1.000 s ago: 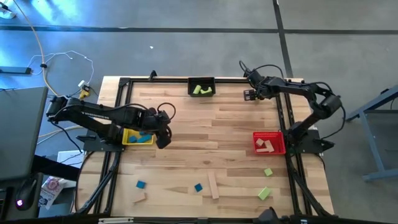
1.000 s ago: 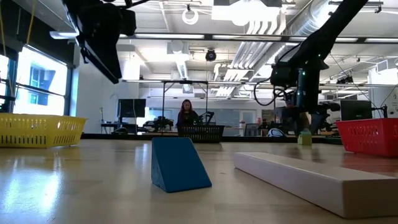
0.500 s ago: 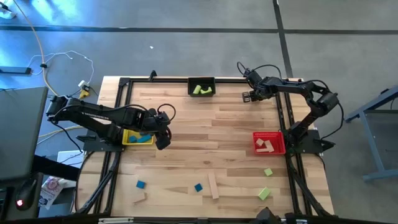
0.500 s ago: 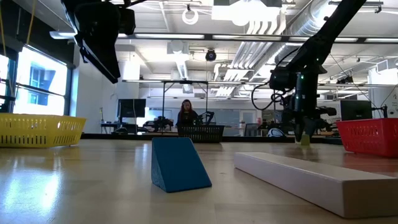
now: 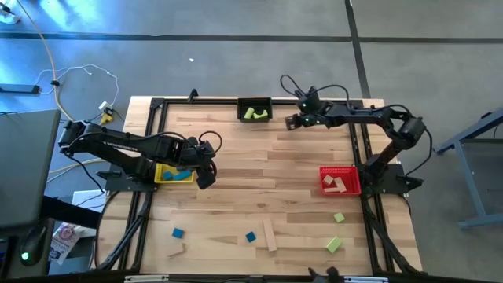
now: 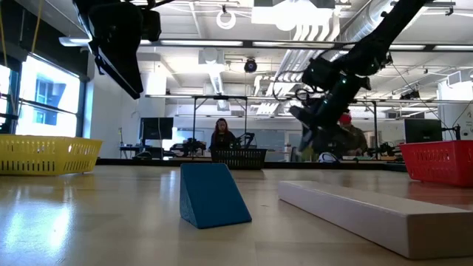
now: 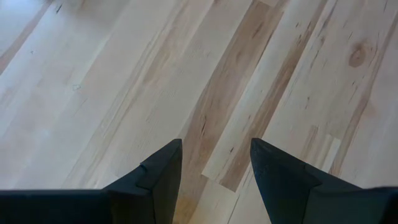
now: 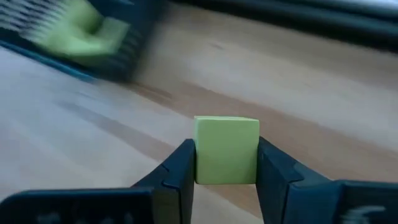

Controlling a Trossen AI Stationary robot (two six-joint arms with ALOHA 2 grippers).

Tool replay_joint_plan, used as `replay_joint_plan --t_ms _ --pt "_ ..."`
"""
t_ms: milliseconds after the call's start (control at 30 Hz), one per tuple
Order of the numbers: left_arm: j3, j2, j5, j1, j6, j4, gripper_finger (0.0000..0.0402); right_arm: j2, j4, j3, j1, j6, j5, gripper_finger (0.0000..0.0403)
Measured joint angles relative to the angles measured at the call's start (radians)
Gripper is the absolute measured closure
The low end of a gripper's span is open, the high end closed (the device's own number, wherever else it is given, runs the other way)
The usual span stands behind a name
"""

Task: Sort & place blocks by color
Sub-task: Put the light green block into the black bin

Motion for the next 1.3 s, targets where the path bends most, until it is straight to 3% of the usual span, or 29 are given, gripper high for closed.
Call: replay_joint_plan --t_ms 233,600,900,1100,1300 --pt "0.000 0.000 -0.001 0.000 0.000 0.000 0.0227 0.000 0.256 0.000 0.079 0.025 -0.028 0.0303" --pt "0.000 0.000 0.005 0.000 0.001 0.000 0.0227 0.000 0.522 0.000 0.127 0.013 0.047 0.0303" --pt "0.000 0.000 0.087 0.000 0.000 0.000 0.0227 0.069 0.760 0.000 0.128 -0.073 0.036 0.0303" --pt "0.000 0.000 0.105 -0.021 0.000 0.000 0.0227 0.152 0.786 0.017 0.128 -0.113 -0.014 0.0303" --pt "0.000 0.000 0.180 -0.068 -0.009 -0.006 0.0227 0.234 0.667 0.118 0.128 -0.135 -0.016 0.0288"
